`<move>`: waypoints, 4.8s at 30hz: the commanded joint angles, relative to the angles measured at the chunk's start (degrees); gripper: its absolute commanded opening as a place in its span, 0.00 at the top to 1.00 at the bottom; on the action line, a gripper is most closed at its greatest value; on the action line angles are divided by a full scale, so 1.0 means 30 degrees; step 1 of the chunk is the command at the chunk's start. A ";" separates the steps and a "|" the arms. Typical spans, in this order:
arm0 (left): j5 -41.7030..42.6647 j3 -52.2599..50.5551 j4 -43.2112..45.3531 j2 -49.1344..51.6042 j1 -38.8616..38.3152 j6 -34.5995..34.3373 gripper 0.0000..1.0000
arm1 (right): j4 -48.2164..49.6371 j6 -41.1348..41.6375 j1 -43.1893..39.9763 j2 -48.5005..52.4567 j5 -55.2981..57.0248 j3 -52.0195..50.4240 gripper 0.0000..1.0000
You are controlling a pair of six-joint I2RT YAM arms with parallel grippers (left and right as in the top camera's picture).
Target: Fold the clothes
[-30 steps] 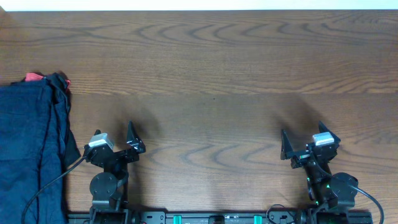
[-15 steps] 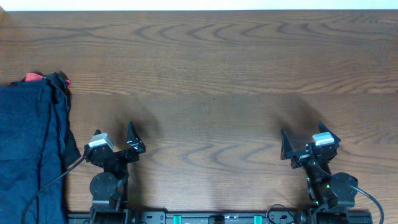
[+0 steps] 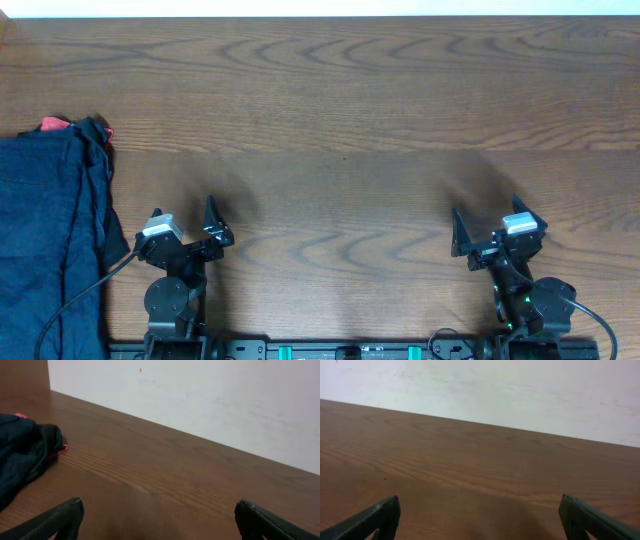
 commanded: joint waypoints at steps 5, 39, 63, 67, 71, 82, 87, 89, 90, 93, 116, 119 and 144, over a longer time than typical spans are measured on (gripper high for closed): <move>-0.0160 -0.0437 -0.0634 0.0036 -0.0007 -0.0175 0.02 | 0.0066 -0.0248 0.0015 0.0007 -0.0022 -0.0211 0.01; -0.0160 -0.0437 -0.0619 0.0036 -0.0007 -0.0175 0.02 | 0.0066 -0.0248 0.0015 0.0007 -0.0022 -0.0211 0.01; 0.0277 -0.0372 -0.0729 0.0036 -0.0007 -0.0182 0.94 | 0.0066 -0.0248 0.0015 0.0007 -0.0022 -0.0211 0.01; 0.0270 0.0386 -0.1712 0.0466 -0.0007 -0.0175 0.94 | 0.0066 -0.0248 0.0015 0.0007 -0.0022 -0.0211 0.01; 0.0255 0.1392 -0.1923 0.2441 -0.0007 -0.0168 0.94 | 0.0066 -0.0248 0.0015 0.0007 -0.0022 -0.0211 0.01; 0.0270 0.9697 -0.5464 1.2218 -0.0007 -0.0262 0.94 | 0.0066 -0.0248 0.0015 0.0007 -0.0022 -0.0211 0.01; 0.0270 1.4535 -0.9894 1.6196 -0.0007 -0.1035 0.94 | 0.0066 -0.0248 0.0015 0.0007 -0.0022 -0.0211 0.01; 0.0248 1.6189 -1.1730 1.7464 -0.0007 -0.1027 0.94 | 0.0066 -0.0248 0.0015 0.0007 -0.0022 -0.0211 0.01; 0.0189 1.6888 -1.2590 1.7974 -0.0007 -0.1035 0.93 | 0.0066 -0.0248 0.0015 0.0007 -0.0022 -0.0211 0.01; -0.0189 1.8797 -1.5074 1.9416 0.0044 -0.1027 0.93 | 0.0066 -0.0248 0.0015 0.0007 -0.0022 -0.0211 0.01; 0.1086 2.1238 -1.8178 2.5216 1.0695 -0.1042 0.65 | 0.0066 -0.0248 0.0015 0.0007 -0.0022 -0.0211 0.01; 0.1209 2.1413 -1.7843 2.6549 1.1511 -0.1027 0.63 | 0.0066 -0.0248 0.0015 0.0007 -0.0022 -0.0211 0.01; -0.1596 2.6782 -1.8039 3.2632 1.3865 0.0437 0.45 | 0.0066 -0.0248 0.0015 0.0007 -0.0022 -0.0211 0.01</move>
